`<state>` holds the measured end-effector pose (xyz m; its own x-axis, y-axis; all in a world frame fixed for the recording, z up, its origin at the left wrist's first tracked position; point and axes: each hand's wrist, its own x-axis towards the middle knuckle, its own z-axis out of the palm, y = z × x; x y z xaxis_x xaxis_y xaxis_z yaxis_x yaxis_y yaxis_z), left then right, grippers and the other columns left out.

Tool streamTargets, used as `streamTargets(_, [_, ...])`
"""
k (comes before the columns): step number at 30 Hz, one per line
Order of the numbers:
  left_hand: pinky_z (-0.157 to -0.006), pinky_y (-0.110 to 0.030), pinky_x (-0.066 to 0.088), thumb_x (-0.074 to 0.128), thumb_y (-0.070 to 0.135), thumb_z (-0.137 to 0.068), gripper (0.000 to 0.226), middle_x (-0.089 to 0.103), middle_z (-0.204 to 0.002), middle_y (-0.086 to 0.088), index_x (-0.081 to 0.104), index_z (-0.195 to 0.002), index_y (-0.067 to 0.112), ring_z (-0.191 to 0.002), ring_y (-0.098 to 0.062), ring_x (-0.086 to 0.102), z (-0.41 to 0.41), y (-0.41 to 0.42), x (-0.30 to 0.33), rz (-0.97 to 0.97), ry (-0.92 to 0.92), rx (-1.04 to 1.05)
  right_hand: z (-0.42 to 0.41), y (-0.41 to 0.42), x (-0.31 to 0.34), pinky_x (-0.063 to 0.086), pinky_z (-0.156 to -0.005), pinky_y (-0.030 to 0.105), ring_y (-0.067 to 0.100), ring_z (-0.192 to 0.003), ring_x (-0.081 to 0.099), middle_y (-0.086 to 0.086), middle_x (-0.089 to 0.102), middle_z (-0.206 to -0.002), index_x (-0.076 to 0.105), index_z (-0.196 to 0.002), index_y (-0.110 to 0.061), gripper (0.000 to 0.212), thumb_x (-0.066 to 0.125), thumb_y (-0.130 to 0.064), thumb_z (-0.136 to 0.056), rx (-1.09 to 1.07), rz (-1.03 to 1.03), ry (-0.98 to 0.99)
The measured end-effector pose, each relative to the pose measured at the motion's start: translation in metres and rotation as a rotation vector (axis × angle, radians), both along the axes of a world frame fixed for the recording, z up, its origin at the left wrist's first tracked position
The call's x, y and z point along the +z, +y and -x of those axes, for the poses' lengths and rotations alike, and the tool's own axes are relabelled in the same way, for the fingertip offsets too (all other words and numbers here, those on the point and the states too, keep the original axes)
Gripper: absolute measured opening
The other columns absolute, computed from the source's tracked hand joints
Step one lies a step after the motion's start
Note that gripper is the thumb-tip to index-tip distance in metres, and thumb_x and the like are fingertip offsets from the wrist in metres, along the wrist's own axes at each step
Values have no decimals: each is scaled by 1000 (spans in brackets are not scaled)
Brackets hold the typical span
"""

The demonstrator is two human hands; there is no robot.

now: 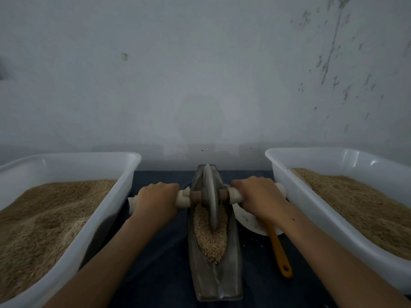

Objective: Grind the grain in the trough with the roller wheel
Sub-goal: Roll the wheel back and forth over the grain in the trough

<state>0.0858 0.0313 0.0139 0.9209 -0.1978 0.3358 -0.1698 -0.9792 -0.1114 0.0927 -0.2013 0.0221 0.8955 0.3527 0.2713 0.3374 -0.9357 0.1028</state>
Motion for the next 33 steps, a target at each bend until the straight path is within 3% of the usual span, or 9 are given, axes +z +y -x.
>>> streamTargets(7, [-71, -26, 43, 68, 33, -78, 28, 57, -88, 6, 58, -102, 22, -77, -11, 51, 0, 6, 9, -13, 325, 1, 8, 3, 21, 39, -63, 28, 15, -76, 53, -1, 63, -90, 60, -96, -28, 15, 61, -20, -83, 20, 129, 228])
streamTargets(10, [-71, -26, 43, 66, 32, -80, 27, 62, -99, 3, 58, -103, 22, -84, -14, 57, 0, 4, 8, -19, 279, 25, 8, 2, 18, 39, -64, 28, 17, -80, 57, -1, 65, -93, 61, -99, -28, 17, 59, -20, -84, 20, 109, 193])
streamTargets(14, [-70, -27, 40, 56, 29, -87, 15, 62, -101, 2, 54, -101, 23, -92, -18, 60, 3, 0, 2, -2, 84, 18, 6, 0, 5, 39, -66, 30, 22, -89, 61, 0, 63, -98, 56, -102, -26, 14, 54, -22, -89, 19, 62, 43])
streamTargets(19, [-70, -27, 37, 55, 32, -90, 18, 61, -102, 2, 51, -105, 23, -93, -18, 60, 4, -4, 0, 10, -27, 3, 4, -2, -3, 50, -78, 37, 22, -90, 62, 0, 65, -99, 51, -102, -25, 13, 54, -22, -90, 10, -13, -23])
streamTargets(24, [-73, -27, 41, 59, 29, -85, 19, 63, -103, 2, 57, -103, 22, -95, -18, 60, 3, 1, 2, 13, 108, 14, 6, 1, 4, 43, -69, 32, 21, -89, 61, -1, 64, -96, 55, -101, -26, 13, 54, -22, -88, 16, 58, 14])
streamTargets(28, [-71, -26, 42, 65, 31, -80, 25, 63, -98, 2, 58, -102, 20, -83, -14, 56, 3, 4, 7, -10, 250, 13, 9, 2, 16, 40, -66, 29, 19, -88, 61, 0, 64, -96, 61, -103, -27, 20, 59, -19, -84, 8, 110, 178])
streamTargets(33, [-71, -27, 42, 64, 31, -81, 24, 62, -99, 2, 57, -102, 21, -85, -15, 57, 0, 4, 6, -12, 242, 26, 8, 3, 12, 40, -68, 30, 21, -91, 61, 1, 64, -100, 61, -108, -27, 23, 56, -19, -87, -8, 108, 135])
